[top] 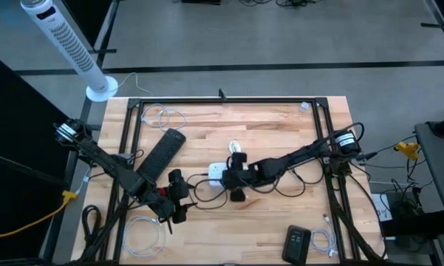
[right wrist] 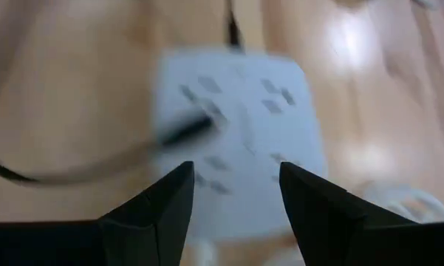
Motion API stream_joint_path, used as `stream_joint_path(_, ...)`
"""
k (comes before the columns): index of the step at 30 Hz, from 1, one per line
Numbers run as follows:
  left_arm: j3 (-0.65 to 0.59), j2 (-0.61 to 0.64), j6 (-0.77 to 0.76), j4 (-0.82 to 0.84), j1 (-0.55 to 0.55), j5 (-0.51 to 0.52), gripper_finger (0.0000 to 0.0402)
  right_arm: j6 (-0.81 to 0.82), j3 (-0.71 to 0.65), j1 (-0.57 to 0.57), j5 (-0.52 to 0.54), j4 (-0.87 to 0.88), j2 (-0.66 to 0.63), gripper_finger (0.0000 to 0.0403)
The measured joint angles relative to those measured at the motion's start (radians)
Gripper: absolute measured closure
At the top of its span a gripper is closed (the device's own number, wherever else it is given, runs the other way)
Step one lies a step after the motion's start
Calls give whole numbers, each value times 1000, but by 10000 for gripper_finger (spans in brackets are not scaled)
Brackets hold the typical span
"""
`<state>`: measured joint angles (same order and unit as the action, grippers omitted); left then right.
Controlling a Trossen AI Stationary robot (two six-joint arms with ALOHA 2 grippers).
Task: Insert USB
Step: Insert the left black charger cable into the white outlet extension
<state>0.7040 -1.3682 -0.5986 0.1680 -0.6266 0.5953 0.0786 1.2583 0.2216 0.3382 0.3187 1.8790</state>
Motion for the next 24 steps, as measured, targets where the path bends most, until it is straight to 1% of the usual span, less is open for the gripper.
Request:
stream_joint_path(3,0,0,-11,0,0,0,125,28,0,22,-35,-70,0,217)
stream_joint_path(6,0,0,-13,0,0,0,125,108,3,39,-34,-71,1,217)
stream_joint_path(7,0,0,-13,0,0,0,125,178,-1,42,-33,-71,2,217)
stream_joint_path(10,0,0,-13,5,0,0,125,464,-22,49,-55,-39,6,217)
stream_joint_path(11,0,0,-13,7,0,0,125,531,-31,51,-85,-26,7,217)
stream_joint_path(12,0,0,-13,6,0,0,125,563,-38,54,-104,-26,7,217)
stream_joint_path(14,0,0,-13,6,0,0,125,590,-42,65,-122,-39,6,217)
stream_joint_path(17,0,0,-13,6,0,0,125,616,-54,72,-75,-44,8,217)
stream_joint_path(20,0,0,-13,6,0,0,125,652,-65,61,-65,-50,7,217)
stream_joint_path(22,0,0,-13,6,0,0,125,682,-66,59,-87,-50,7,217)
stream_joint_path(24,0,0,-13,6,0,0,125,696,-68,62,-133,-58,7,217)
